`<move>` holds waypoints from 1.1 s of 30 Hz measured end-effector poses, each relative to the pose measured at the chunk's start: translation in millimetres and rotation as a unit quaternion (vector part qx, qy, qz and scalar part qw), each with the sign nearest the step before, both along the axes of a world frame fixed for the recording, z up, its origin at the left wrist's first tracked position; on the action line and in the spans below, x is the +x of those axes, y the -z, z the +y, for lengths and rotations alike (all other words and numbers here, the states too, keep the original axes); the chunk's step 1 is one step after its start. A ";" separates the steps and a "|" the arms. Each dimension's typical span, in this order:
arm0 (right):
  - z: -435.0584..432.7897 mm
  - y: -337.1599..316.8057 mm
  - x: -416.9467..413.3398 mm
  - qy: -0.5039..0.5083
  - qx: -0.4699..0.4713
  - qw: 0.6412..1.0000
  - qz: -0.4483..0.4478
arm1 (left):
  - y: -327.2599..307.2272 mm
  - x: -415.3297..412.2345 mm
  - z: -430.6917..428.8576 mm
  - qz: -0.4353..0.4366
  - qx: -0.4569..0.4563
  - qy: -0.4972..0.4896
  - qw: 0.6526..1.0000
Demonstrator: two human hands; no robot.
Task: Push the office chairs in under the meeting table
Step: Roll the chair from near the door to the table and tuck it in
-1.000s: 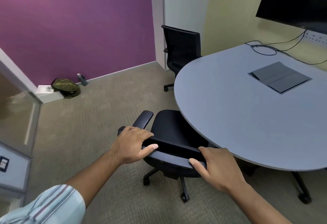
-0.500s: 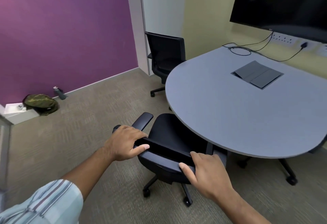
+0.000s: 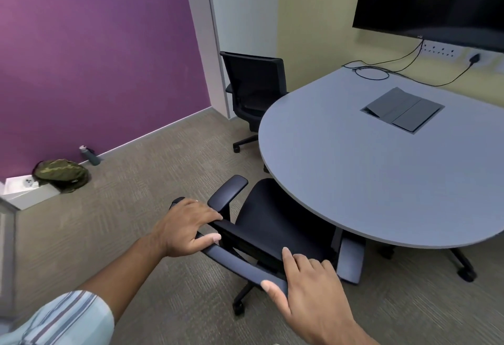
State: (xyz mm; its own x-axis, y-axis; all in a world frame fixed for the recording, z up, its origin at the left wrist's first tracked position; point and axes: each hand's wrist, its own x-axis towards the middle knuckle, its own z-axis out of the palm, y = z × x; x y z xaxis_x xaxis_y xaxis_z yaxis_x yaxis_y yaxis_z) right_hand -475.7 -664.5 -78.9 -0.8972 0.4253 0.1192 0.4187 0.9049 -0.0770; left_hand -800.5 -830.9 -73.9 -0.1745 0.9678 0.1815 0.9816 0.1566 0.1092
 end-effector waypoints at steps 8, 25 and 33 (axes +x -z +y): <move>-22.5 2.3 -30.7 0.034 -0.011 0.999 0.001 | -5.7 -40.5 2.9 0.005 -0.032 0.036 0.999; -89.7 -13.7 -96.5 0.168 -0.060 0.983 -0.040 | -6.5 -123.2 10.8 0.006 -0.020 0.145 0.989; -115.5 -18.5 -149.4 0.317 -0.041 0.946 -0.050 | -7.4 -155.5 22.2 0.032 -0.043 0.178 0.983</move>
State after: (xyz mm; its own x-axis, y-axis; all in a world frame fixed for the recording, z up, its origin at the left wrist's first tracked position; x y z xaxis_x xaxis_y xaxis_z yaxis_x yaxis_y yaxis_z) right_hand -625.1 -780.0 -60.3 -0.4638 0.8859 -0.0087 0.8842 0.4622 -0.0674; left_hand -956.0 -808.6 -66.5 0.1861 0.9779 0.0954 0.9805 -0.1911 0.0463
